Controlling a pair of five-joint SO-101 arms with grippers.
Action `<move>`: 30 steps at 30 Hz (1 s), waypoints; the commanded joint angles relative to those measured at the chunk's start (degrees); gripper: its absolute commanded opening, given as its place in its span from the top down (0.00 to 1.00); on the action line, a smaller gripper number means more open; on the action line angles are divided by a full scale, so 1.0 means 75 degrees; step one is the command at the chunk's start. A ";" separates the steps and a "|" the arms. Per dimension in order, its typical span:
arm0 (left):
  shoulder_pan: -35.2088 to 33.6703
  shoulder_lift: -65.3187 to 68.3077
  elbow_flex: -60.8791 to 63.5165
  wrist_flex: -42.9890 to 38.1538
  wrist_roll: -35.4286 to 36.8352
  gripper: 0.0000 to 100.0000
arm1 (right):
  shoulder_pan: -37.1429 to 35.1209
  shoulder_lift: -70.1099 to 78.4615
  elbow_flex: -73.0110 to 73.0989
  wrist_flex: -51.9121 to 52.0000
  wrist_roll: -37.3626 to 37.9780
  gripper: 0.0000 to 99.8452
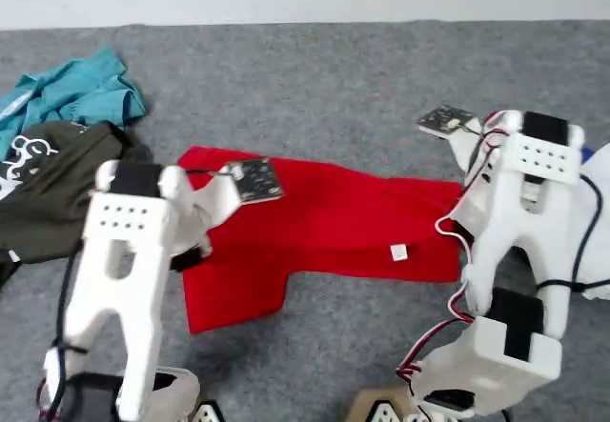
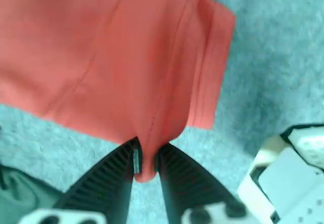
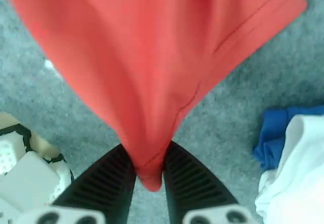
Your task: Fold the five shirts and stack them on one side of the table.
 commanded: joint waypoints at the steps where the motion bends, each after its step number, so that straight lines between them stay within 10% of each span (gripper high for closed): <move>1: -0.0610 -0.0539 0.0182 0.0234 -0.0316 1.00 | 0.0404 -0.0486 -0.0422 0.0135 0.0223 0.99; 16: 0.0246 -0.0762 0.2245 0.0211 -0.0340 1.00 | 0.0404 -0.0029 -0.0527 0.0076 0.0234 0.99; 30: -0.0750 -0.0774 0.1506 -0.0410 -0.0352 0.85 | -0.0088 0.0123 -0.0563 0.0170 0.0223 0.95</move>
